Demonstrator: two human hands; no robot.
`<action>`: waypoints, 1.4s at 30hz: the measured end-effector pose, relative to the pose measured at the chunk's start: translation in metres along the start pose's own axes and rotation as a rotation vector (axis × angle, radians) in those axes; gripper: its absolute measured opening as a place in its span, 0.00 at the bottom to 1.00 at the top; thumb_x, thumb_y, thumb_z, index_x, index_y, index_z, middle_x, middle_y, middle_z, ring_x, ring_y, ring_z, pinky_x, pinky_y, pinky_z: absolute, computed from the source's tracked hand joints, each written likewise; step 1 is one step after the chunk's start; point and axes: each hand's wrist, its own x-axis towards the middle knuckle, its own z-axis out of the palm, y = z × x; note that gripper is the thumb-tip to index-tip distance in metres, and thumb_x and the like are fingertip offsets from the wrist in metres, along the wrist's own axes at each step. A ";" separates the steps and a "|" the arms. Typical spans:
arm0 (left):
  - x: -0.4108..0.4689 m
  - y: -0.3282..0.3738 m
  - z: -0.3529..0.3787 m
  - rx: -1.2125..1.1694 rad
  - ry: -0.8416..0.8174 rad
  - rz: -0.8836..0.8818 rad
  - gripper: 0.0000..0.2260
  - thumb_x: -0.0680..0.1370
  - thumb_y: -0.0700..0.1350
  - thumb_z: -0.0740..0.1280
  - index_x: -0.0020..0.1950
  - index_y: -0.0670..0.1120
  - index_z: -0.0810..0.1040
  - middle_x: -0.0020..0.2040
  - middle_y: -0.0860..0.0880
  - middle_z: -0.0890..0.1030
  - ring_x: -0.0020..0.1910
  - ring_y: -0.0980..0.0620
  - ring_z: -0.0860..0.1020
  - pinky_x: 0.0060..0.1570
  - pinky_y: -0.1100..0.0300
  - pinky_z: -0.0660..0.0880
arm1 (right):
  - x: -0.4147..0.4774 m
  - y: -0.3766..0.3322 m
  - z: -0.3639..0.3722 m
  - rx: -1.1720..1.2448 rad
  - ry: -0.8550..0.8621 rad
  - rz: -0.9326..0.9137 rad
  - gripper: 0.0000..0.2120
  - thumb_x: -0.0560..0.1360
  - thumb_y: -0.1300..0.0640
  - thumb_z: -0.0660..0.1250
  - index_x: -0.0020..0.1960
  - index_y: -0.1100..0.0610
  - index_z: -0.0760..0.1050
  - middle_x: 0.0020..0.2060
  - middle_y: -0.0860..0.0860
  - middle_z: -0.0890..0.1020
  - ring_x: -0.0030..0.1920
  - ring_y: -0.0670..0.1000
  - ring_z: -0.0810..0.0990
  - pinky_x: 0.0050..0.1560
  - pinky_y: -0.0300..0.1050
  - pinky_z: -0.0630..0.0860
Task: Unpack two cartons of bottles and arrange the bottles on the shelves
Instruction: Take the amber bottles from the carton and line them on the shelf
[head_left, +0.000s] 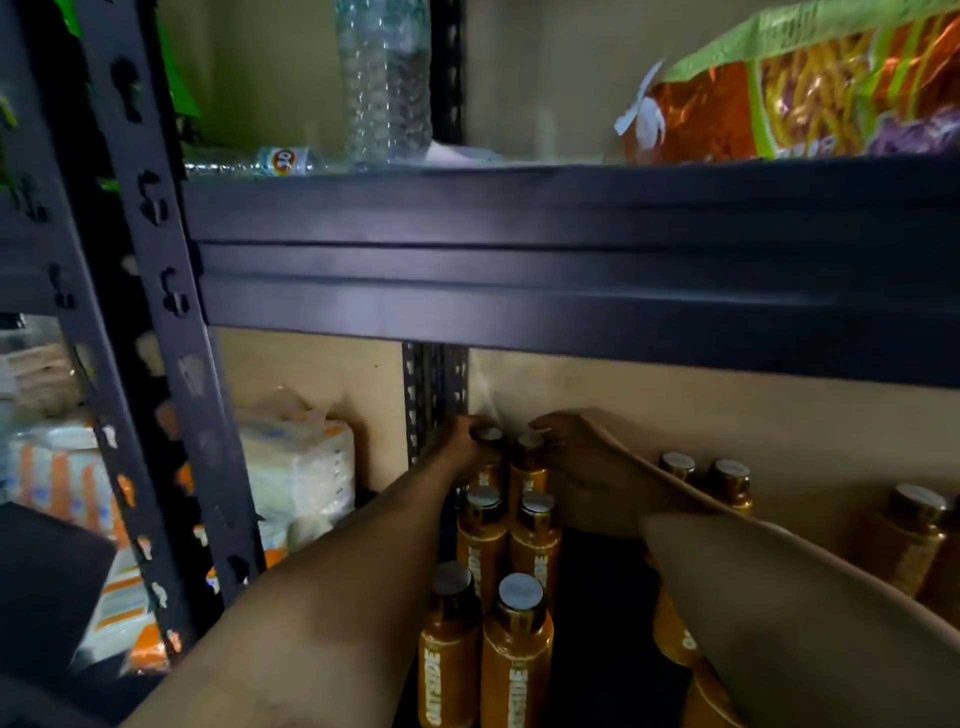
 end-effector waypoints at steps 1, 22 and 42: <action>0.002 -0.003 0.000 0.012 0.010 0.016 0.19 0.78 0.43 0.72 0.69 0.47 0.78 0.65 0.47 0.79 0.64 0.47 0.76 0.54 0.62 0.69 | 0.008 -0.001 0.000 0.007 0.024 -0.013 0.31 0.67 0.49 0.81 0.67 0.56 0.78 0.58 0.54 0.83 0.56 0.50 0.82 0.51 0.36 0.73; 0.013 0.004 0.009 0.091 -0.098 0.061 0.25 0.74 0.40 0.76 0.71 0.47 0.76 0.66 0.46 0.80 0.65 0.46 0.76 0.60 0.56 0.72 | -0.012 -0.001 -0.018 -0.237 0.122 -0.051 0.13 0.75 0.53 0.76 0.56 0.58 0.85 0.51 0.54 0.86 0.52 0.53 0.84 0.57 0.55 0.80; 0.011 0.001 0.010 0.063 -0.093 0.123 0.23 0.76 0.41 0.74 0.71 0.48 0.75 0.67 0.47 0.79 0.66 0.47 0.75 0.60 0.57 0.71 | -0.020 -0.006 -0.016 -0.292 0.150 -0.035 0.15 0.78 0.55 0.72 0.63 0.59 0.82 0.59 0.55 0.84 0.58 0.53 0.81 0.56 0.41 0.73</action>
